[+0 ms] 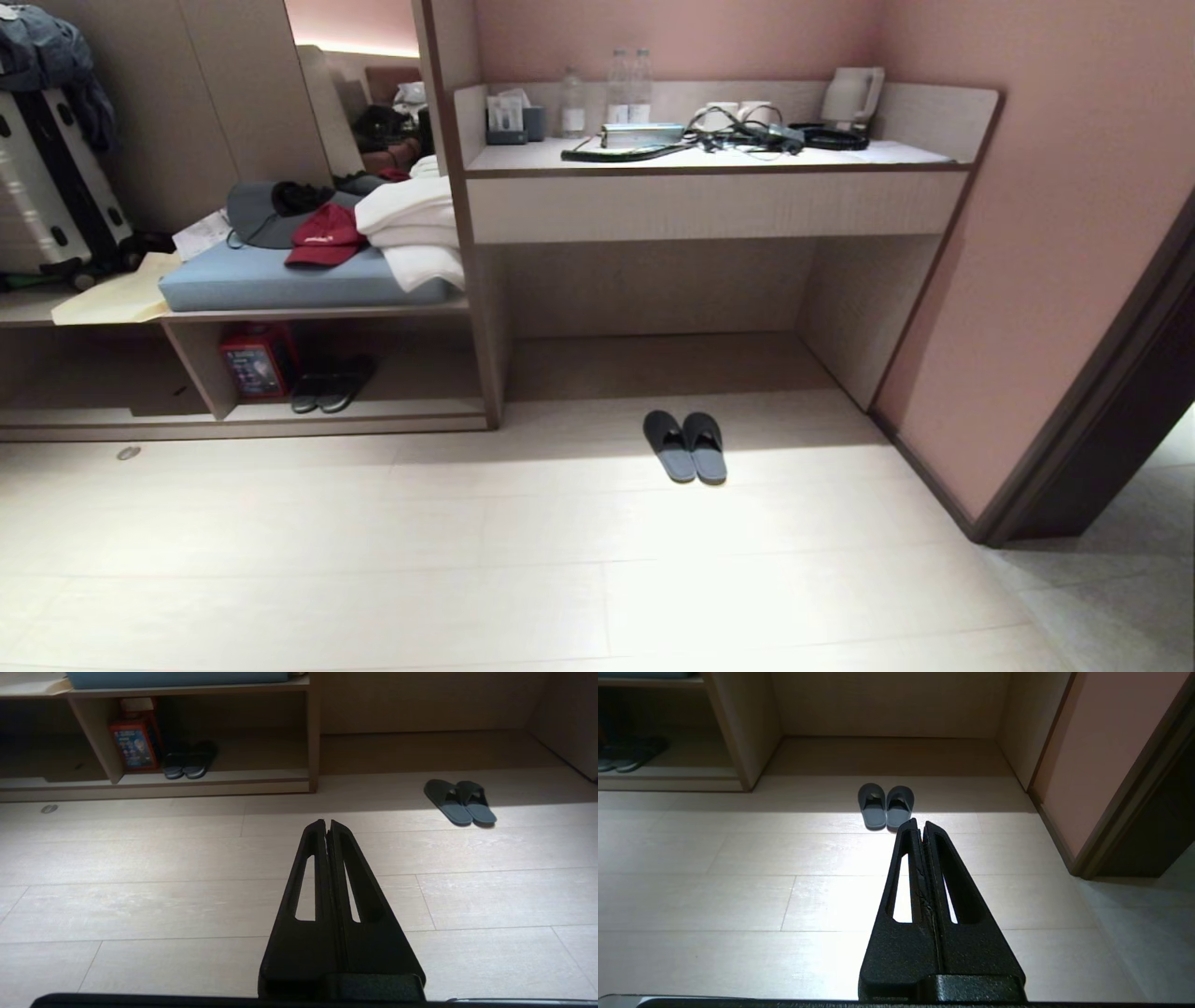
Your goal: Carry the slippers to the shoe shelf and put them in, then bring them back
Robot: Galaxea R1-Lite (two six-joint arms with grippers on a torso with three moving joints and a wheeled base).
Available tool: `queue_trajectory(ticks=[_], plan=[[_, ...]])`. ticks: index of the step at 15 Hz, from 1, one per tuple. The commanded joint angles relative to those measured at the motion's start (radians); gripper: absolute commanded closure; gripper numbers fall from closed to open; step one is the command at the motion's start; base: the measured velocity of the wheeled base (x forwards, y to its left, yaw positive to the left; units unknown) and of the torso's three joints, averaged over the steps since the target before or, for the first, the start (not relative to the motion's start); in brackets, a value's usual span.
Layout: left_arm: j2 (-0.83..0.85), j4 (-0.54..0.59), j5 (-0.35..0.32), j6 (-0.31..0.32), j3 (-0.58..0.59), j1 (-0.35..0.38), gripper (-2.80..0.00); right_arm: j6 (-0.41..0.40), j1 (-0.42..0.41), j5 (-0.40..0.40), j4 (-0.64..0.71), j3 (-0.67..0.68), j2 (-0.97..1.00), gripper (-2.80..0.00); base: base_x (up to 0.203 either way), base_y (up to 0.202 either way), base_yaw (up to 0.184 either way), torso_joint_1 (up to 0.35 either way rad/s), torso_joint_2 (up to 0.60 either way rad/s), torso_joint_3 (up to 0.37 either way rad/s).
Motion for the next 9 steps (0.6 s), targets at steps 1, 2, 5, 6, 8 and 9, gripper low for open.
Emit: queue_trajectory(ticks=[1,2,5,6,8,9], plan=[[0.001,0.000,0.001,-0.002,0.000,-0.001,0.00,-0.001,0.000,0.000,0.000,0.000,0.001,0.00,-0.001,0.083,0.000,0.005,0.00,0.003],[0.001,0.000,0.001,-0.002,0.000,0.001,0.00,0.000,-0.002,0.000,0.000,0.000,0.001,0.00,-0.001,0.146,-0.002,0.002,0.00,0.006],[0.001,0.000,0.001,-0.002,0.000,0.001,0.00,0.000,0.000,0.000,0.000,0.000,0.001,0.00,0.000,0.194,-0.004,0.001,0.00,0.001],[0.001,0.000,0.001,-0.002,0.000,-0.001,0.00,0.000,0.000,0.000,0.000,0.000,0.001,0.00,0.000,0.188,-0.004,0.001,0.00,0.002],[0.001,0.000,0.001,-0.002,0.000,0.001,0.00,0.000,0.000,0.000,0.000,0.000,0.001,0.00,0.000,0.194,-0.004,0.003,0.00,0.004],[0.001,0.000,0.001,-0.002,0.000,-0.001,0.00,0.000,0.000,0.000,-0.001,0.000,0.001,0.00,0.000,0.197,-0.003,0.000,0.01,0.002]])
